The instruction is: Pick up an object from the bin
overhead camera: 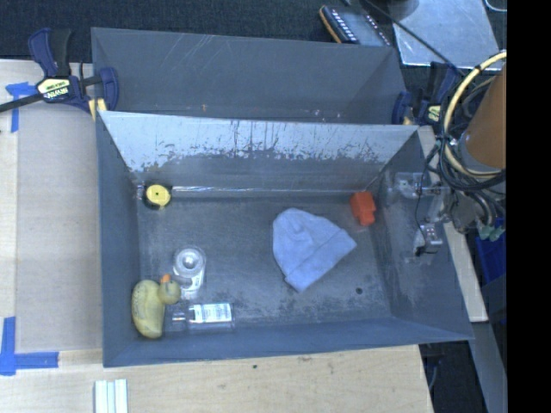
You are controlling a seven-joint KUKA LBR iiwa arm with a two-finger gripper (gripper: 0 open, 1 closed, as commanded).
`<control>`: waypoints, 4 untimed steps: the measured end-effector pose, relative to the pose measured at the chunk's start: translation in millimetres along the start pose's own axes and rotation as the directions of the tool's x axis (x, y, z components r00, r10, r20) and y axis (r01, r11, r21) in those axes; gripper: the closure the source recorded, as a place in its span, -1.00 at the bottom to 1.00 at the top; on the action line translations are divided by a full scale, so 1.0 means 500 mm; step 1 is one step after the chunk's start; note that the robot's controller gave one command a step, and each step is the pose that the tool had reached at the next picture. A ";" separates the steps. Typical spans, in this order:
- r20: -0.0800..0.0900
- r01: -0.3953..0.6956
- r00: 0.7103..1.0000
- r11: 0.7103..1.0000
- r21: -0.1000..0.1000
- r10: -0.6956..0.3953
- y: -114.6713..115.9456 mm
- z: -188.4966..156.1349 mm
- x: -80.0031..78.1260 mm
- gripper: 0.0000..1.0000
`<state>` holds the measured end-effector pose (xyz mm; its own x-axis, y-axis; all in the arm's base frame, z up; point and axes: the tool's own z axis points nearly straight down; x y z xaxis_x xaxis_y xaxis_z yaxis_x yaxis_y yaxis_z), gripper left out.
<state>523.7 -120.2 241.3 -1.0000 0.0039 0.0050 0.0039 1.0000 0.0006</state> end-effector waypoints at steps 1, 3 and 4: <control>0.009 0.003 1.000 1.000 0.002 -0.003 0.001 -0.010 -0.003 -1.00; 0.021 0.004 1.000 1.000 0.002 -0.004 0.181 0.335 -0.158 -1.00; 0.003 0.026 1.000 1.000 0.001 -0.026 0.145 0.179 -0.023 -1.00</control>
Offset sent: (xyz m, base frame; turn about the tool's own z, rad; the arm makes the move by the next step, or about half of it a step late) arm -0.0109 0.0749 -0.1216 0.0108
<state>534.9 -47.6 151.9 -0.9998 -0.0219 0.0017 -0.0219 0.9998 -0.0007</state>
